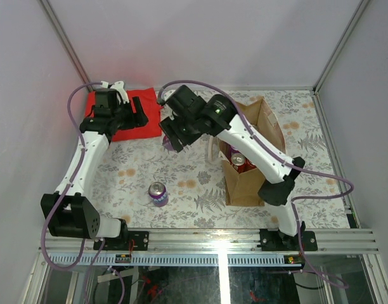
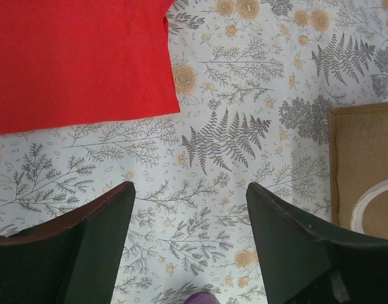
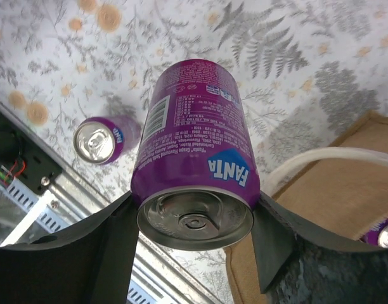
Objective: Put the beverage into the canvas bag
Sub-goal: Pick up the drink from the center of the board, then place the drink in the canvas bag.
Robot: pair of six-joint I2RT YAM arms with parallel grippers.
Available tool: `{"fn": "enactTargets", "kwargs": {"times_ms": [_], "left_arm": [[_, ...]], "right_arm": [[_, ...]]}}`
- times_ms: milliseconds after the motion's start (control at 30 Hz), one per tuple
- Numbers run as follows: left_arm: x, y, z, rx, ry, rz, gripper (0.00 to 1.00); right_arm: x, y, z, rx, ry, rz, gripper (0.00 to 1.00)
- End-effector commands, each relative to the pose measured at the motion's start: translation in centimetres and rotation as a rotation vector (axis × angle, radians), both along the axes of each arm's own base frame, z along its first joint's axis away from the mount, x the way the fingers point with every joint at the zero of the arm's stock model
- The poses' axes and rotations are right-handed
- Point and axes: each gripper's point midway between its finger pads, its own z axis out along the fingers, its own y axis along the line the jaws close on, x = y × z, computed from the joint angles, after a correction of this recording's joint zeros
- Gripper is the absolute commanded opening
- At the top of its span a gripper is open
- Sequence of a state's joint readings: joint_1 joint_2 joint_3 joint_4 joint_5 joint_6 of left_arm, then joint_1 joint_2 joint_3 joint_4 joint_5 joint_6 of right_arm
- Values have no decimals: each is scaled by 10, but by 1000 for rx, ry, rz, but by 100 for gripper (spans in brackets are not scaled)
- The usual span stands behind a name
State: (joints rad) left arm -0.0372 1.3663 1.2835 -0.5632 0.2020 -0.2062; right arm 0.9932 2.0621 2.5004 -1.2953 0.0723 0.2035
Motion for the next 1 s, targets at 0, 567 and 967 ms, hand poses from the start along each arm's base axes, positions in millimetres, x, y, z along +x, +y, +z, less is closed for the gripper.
{"fn": "enactTargets", "kwargs": {"times_ms": [0,567,967], "left_arm": [[16,-1,20,-26,-68,-2,70],[26,-11,12,-70,-47,-37,70],[43,-18,7,-94,-31,-57,69]], "right_arm": [[34,-29,73,149,-226,-175,0],[60,-208,150,147,-537,-703,0],[8,-235,66,75,-304,-774,0]]}}
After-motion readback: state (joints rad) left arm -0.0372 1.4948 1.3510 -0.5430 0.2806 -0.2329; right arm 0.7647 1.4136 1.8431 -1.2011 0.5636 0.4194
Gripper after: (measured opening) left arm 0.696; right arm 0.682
